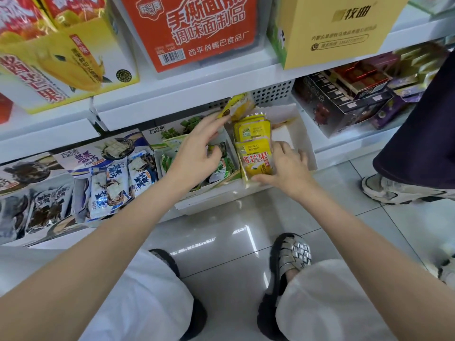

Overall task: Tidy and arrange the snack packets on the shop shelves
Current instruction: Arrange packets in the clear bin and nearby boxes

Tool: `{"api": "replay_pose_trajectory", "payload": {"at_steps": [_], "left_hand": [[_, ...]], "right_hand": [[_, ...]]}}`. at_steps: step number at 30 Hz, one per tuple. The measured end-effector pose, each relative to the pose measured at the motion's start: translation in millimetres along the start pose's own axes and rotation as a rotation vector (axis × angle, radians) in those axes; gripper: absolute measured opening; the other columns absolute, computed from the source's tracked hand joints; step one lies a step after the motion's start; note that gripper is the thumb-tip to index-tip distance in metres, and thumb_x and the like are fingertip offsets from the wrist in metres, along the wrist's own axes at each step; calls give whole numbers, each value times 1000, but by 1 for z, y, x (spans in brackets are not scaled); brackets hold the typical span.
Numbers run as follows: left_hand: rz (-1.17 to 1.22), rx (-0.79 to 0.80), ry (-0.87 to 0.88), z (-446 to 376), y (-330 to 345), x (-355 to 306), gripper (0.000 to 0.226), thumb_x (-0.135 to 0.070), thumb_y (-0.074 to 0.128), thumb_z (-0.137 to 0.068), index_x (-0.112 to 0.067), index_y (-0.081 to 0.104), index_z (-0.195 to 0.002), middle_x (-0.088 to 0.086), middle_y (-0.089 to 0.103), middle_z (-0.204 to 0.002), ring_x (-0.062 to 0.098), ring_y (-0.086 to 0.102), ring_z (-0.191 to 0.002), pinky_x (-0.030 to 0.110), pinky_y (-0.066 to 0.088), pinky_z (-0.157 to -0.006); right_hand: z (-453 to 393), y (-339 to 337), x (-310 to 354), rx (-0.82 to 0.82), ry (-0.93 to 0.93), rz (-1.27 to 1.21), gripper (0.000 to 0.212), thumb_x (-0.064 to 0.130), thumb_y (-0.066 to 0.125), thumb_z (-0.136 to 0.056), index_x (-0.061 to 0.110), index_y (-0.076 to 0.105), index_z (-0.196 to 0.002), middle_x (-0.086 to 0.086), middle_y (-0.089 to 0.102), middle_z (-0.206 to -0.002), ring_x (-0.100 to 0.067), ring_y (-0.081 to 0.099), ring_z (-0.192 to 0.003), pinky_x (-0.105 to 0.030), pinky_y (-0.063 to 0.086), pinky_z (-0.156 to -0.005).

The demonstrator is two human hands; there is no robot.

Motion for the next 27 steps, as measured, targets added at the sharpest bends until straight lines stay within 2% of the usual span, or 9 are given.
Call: {"api": "replay_pose_trajectory", "payload": {"at_steps": [5,7,10,13,16,19,21,23,27], "left_hand": [[-167,-77,84,18,-15,-7,49,-1,44,-83,-8,48,-132,7,46,-136,3,36,-123,9,23,-107],[-207,-122,109,28,-20,-6,44,-7,42,-84,-5,52,-127,8,50,-130,7,41,-120,9,26,-105],[-156,-221,71,44,-30,-6,38,0,44,-84,-3,54,-121,1,47,-118,7,52,-104,13,39,-94],[-149,-210,43,51,-33,-10,35,5,48,-85,-4,56,-119,-5,43,-115,8,56,-96,12,43,-89],[-133,-174,-15,46,-31,-11,36,3,49,-86,-5,55,-120,-5,43,-115,10,55,-99,5,40,-88],[7,-157,-84,30,-23,-19,36,4,48,-85,-4,54,-120,-2,44,-114,11,55,-101,6,41,-91],[88,-146,-77,16,-12,-31,36,5,48,-84,-2,54,-119,0,45,-114,13,54,-104,15,44,-95],[173,-162,-61,3,-1,-42,36,6,49,-83,-1,54,-118,1,46,-113,11,53,-103,15,44,-96],[372,-172,-96,-7,12,-50,36,8,48,-81,-2,55,-116,0,46,-113,1,52,-99,9,42,-94]], "right_hand": [[-23,-8,-3,-6,16,-208,89,41,75,-71,15,26,-140,-3,44,-140,-23,40,-129,-52,22,-109],[-28,-11,-4,-4,14,-208,85,39,75,-72,13,29,-138,-5,49,-135,-26,43,-127,-50,26,-108],[-32,-11,-2,1,27,-239,74,35,72,-77,8,32,-133,-10,55,-127,-30,49,-120,-49,31,-106],[-35,-11,3,38,23,-170,64,36,55,-90,5,26,-138,-15,43,-137,-33,42,-127,-50,24,-109],[-35,-30,-1,-23,46,-119,52,20,50,-93,-1,30,-136,-22,33,-141,-38,35,-129,-47,26,-108],[-21,-57,1,-51,-2,-526,42,-1,52,-86,5,48,-127,-13,49,-132,-30,48,-121,-33,38,-100],[-5,-61,8,143,-21,-927,43,-3,56,-85,12,51,-125,-2,55,-128,-21,57,-114,-33,47,-93],[4,-57,13,258,-43,-1051,47,2,61,-84,16,49,-126,3,54,-129,-14,61,-105,-30,53,-84],[-2,-54,10,6,0,-1103,37,2,68,-79,14,51,-110,-9,58,-111,-13,65,-70,-31,57,-66]]}}
Point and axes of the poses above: each hand's wrist, its own z-axis away from the middle knuckle, its own y-axis out of the palm, x = y × z, the point moved 5 cm from there along -z, towards the middle knuckle
